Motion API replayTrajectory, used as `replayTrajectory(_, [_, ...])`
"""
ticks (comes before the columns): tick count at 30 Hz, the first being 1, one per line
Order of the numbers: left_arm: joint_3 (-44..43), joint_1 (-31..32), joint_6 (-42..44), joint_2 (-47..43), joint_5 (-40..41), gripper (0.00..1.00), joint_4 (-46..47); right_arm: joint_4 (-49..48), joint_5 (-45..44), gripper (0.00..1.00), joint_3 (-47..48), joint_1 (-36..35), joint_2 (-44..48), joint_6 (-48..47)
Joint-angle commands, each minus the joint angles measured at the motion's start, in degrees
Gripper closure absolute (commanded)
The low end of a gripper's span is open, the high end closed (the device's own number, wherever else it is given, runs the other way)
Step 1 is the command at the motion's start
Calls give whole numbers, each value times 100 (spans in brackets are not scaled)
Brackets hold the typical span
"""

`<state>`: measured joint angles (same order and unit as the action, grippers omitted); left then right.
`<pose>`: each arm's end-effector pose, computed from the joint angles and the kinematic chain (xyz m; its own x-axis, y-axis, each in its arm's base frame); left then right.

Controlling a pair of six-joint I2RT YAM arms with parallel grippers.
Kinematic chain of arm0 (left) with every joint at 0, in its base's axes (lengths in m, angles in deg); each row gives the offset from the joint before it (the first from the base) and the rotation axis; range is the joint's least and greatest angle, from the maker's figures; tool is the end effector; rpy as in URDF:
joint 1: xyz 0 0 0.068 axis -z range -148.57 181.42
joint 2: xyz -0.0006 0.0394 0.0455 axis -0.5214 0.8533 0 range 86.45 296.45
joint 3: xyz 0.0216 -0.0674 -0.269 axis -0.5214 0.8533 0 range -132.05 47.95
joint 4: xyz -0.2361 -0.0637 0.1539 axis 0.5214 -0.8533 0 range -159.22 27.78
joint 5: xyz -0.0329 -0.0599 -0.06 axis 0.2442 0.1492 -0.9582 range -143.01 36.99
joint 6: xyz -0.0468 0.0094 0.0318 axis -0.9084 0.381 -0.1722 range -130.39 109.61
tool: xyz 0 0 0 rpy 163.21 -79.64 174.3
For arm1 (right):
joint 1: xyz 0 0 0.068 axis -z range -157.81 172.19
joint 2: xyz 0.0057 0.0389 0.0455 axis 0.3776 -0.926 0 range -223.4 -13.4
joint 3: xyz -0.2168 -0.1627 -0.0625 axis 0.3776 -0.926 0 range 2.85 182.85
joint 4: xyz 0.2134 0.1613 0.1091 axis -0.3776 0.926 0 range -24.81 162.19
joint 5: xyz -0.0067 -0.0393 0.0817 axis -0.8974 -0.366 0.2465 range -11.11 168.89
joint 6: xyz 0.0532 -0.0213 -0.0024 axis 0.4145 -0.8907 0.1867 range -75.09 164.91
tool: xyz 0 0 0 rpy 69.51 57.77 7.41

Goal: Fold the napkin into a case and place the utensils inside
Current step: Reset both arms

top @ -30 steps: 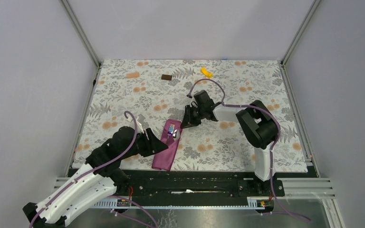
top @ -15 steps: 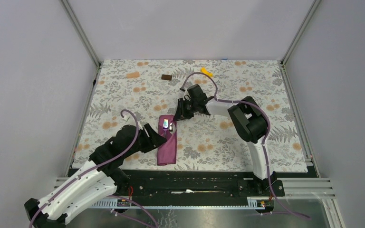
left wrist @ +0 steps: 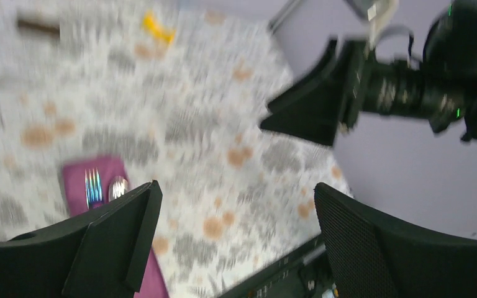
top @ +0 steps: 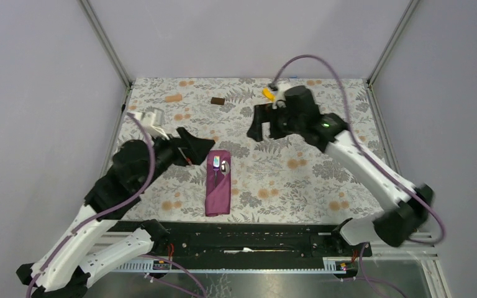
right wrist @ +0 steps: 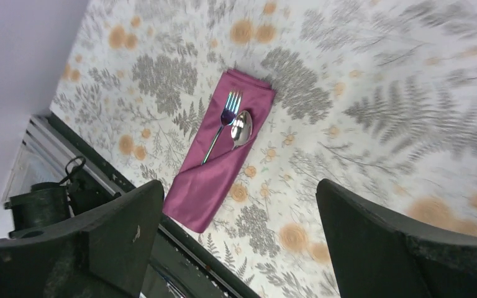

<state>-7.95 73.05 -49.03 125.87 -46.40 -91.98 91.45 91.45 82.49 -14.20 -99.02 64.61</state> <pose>0.1294 -0.1088 0.3937 -0.4937 -0.3910 -0.7768 0.3429 0.7334 -0.5871 0.2961 0.2291 0.3527 -0.6496 -0.0697 -0.7571 -0.5396 0.7439 0.3944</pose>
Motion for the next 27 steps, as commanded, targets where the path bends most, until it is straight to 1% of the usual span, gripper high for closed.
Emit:
replayTrajectory(1, [-1276, -23, 1499, -89, 368, 1, 421, 2025, -1466, 0, 421, -28, 1405, -448])
replayTrajectory(4, [-1959, -28, 1965, -90, 406, 1, 579, 2878, -1978, 0, 1034, -32, 2178, -530])
replayTrajectory(7, [-2490, -23, 2310, -88, 441, 1, 747, 3459, -2372, 0, 1802, -34, 2738, -582])
replayTrajectory(10, [-2878, -23, 2501, -51, 616, 1, 810, 3641, -2465, 0, 2489, -27, 3206, -618])
replayTrajectory(12, [-3073, -30, 2536, -24, 730, 1, 810, 3582, -2458, 0, 2672, -27, 3543, -678])
replayTrajectory(15, [-3244, -24, 2557, -90, 891, 1, 806, 3347, -2600, 0, 2653, -29, 4087, -759])
replayTrajectory(19, [-3267, -23, 2581, -297, 1028, 1, 789, 3180, -2956, 0, 2568, -27, 4486, -861])
replayTrajectory(21, [-3271, -17, 2661, -358, 946, 1, 685, 3070, -3055, 0, 2460, -33, 4630, -919])
replayTrajectory(25, [-3247, -19, 2734, -424, 942, 1, 599, 2902, -3069, 0, 2284, -34, 4786, -946])
replayTrajectory(27, [-3184, -15, 2762, -480, 940, 1, 672, 2846, -2898, 0, 2184, -30, 4834, -967])
